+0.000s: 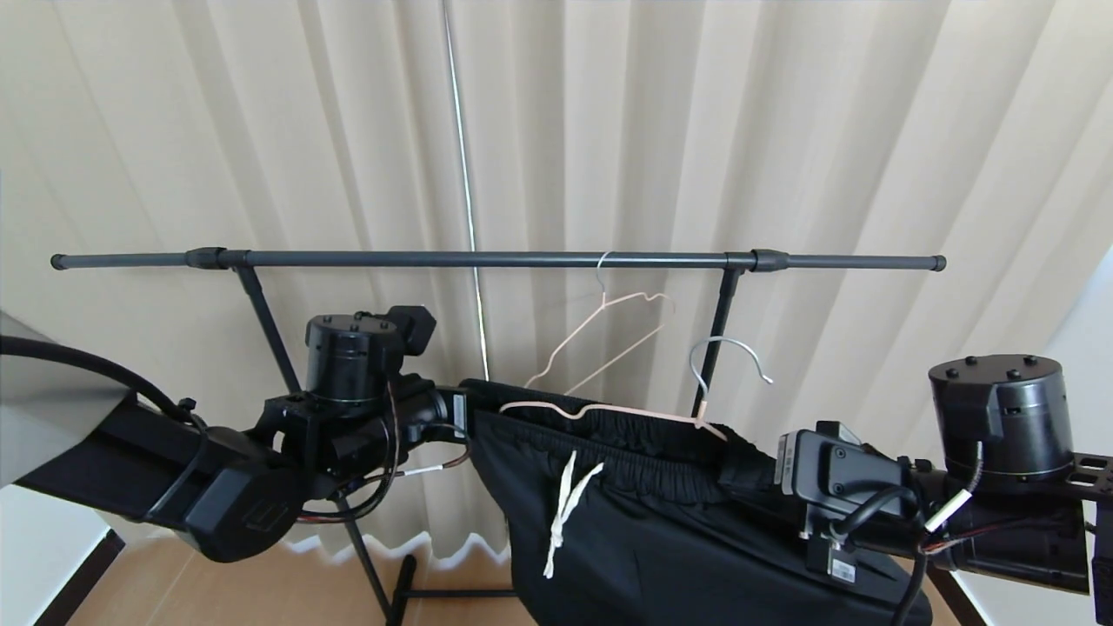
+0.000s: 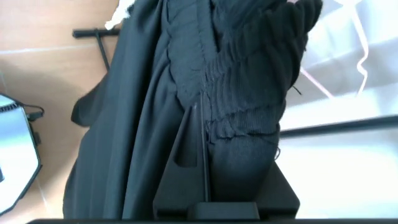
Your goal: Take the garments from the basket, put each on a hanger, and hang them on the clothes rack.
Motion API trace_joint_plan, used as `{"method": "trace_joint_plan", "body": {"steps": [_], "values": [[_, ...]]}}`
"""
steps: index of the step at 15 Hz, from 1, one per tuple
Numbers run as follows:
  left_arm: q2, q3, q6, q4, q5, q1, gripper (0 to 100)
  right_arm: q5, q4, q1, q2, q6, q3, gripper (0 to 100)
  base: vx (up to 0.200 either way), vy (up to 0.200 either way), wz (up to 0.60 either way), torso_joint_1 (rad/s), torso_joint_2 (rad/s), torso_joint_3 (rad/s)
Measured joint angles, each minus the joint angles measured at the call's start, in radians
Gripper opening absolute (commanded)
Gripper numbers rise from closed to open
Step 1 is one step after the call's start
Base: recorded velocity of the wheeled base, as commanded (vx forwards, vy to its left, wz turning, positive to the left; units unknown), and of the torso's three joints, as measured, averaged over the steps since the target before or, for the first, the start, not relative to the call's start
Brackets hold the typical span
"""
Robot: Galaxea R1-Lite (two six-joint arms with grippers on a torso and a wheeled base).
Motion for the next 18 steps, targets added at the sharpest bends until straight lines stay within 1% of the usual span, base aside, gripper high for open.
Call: {"method": "trace_joint_plan", "body": {"steps": [2,5,8,10,11,12,13,15,16,17,18], "values": [[-0.028,-0.066,0.013,0.12,0.017,0.0,0,-0.009,0.0,0.0,0.027,0.0,-0.004,0,0.0,0.0,0.0,0.0,0.0,0.0],[-0.079,-0.159,0.02,0.287,0.023,-0.015,0,-0.031,-0.001,0.001,0.07,0.0,-0.01,0,0.0,0.0,0.0,0.0,0.0,0.0],[-0.136,-0.23,0.023,0.392,0.024,-0.051,0,-0.05,-0.001,0.001,0.12,0.0,-0.039,0,0.0,0.0,0.0,0.0,0.0,0.0],[-0.166,-0.288,0.024,0.513,0.026,-0.071,0,-0.069,-0.003,0.002,0.149,0.003,-0.076,0,0.0,0.0,0.0,0.0,0.0,0.0],[-0.179,-0.306,0.024,0.529,0.027,-0.081,0,-0.075,-0.005,0.002,0.159,0.006,-0.088,0,0.0,0.0,0.0,0.0,0.0,0.0],[-0.194,-0.316,0.024,0.576,0.035,-0.095,0,-0.092,-0.003,0.002,0.168,0.02,-0.103,0,0.0,0.0,0.0,0.0,0.0,0.0],[-0.213,-0.323,0.023,0.649,0.041,-0.129,0,-0.102,-0.005,0.002,0.177,0.06,-0.12,0,0.0,0.0,0.0,0.0,0.0,0.0],[-0.242,-0.334,0.018,0.751,0.046,-0.195,0,-0.11,-0.036,0.024,0.194,0.157,-0.148,0,0.0,0.0,0.0,0.0,0.0,0.0],[-0.249,-0.334,0.01,0.772,0.046,-0.218,0,-0.115,-0.085,0.037,0.206,0.199,-0.16,0,0.0,0.0,0.0,0.0,0.0,0.0],[-0.253,-0.332,-0.004,0.777,0.046,-0.236,0,-0.12,-0.126,0.047,0.219,0.219,-0.167,0,0.0,0.0,0.0,0.0,0.0,0.0],[-0.255,-0.327,-0.044,0.782,0.046,-0.257,0,-0.121,-0.164,0.059,0.232,0.224,-0.17,0,0.0,0.0,0.0,0.0,0.0,0.0]]}}
